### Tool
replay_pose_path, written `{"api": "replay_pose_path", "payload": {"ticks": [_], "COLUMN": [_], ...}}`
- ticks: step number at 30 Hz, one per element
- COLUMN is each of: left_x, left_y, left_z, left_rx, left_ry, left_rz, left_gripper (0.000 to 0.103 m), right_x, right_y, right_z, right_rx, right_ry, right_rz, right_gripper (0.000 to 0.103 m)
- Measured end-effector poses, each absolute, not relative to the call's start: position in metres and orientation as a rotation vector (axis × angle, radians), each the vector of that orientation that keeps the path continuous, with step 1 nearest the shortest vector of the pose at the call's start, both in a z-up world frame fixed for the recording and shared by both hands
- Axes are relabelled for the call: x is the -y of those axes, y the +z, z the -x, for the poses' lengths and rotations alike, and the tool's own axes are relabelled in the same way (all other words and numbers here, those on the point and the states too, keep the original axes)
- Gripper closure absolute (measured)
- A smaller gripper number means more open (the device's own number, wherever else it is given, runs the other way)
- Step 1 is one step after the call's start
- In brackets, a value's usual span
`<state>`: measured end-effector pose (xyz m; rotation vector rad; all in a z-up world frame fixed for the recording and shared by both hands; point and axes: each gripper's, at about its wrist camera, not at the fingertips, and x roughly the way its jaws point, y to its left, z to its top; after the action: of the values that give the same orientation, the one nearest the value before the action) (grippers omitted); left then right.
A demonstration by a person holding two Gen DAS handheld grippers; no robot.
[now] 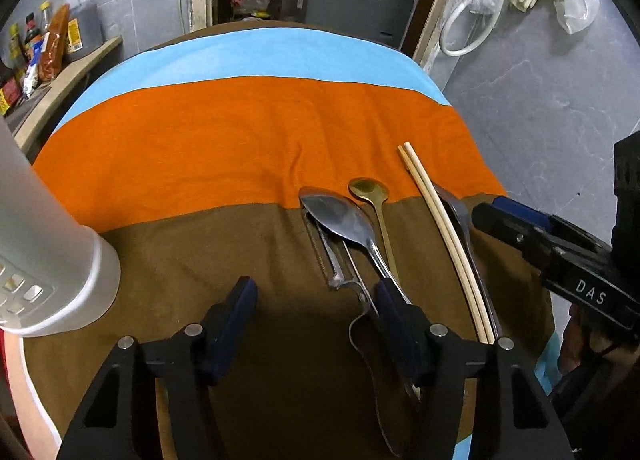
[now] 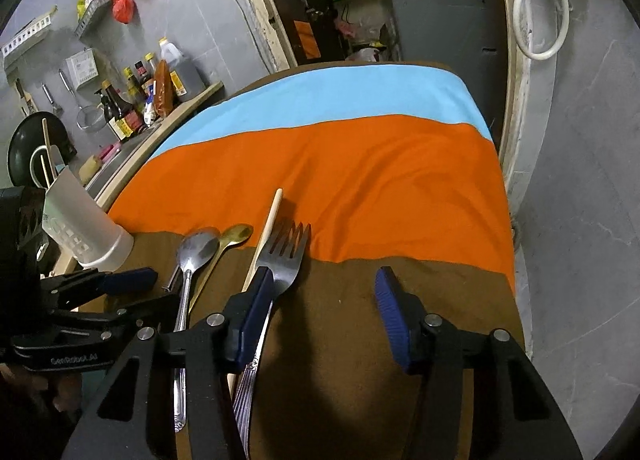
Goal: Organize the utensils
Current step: 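Grasp a metal fork with the right tool while the left tool grasps a wire-handled utensil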
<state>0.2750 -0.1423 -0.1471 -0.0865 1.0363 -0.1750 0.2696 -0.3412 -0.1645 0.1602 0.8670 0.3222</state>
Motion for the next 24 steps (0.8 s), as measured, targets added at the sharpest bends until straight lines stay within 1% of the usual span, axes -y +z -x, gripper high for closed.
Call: {"api": "replay_pose_path", "payload": {"ticks": [6,8,11,15,17,18,20,22,24], "left_x": [0.139,0.135,0.132,0.128,0.127,0.126,0.126,0.124,0.122], "left_y": [-0.146,-0.146,-0.147,-0.148,-0.149,-0.149,-0.149,-0.148,-0.148], "left_z": [-0.285,-0.289,-0.299,-0.307,-0.309,-0.31,-0.311,-0.312,-0.313], "left_rx": [-1.045,-1.05,-1.062,-1.085,-1.099,-1.103,-1.109,-1.122,-1.139], "left_ry": [-0.159,-0.148,-0.141,-0.149,-0.161,-0.162,-0.16,-0.165,-0.166], "left_rz": [0.104,0.122,0.157,0.18,0.185,0.188,0.184,0.2,0.216], "left_gripper": [0.058,0.064,0.07,0.072,0.073,0.073,0.079,0.083,0.084], "right_x": [0.335,0.335,0.334,0.326,0.324,0.324,0.323,0.322,0.321], "right_y": [-0.166,-0.166,-0.167,-0.175,-0.177,-0.179,-0.182,-0.183,-0.184], "right_z": [-0.274,-0.276,-0.282,-0.291,-0.296,-0.297,-0.3,-0.3,-0.299], "right_rx": [-0.885,-0.891,-0.907,-0.961,-0.979,-0.988,-1.009,-1.027,-1.038], "right_ry": [0.351,0.377,0.426,0.472,0.485,0.49,0.496,0.499,0.491], "right_rz": [-0.148,-0.158,-0.19,-0.202,-0.218,-0.23,-0.254,-0.27,-0.276], "right_gripper": [0.056,0.063,0.07,0.078,0.087,0.089,0.096,0.099,0.099]}}
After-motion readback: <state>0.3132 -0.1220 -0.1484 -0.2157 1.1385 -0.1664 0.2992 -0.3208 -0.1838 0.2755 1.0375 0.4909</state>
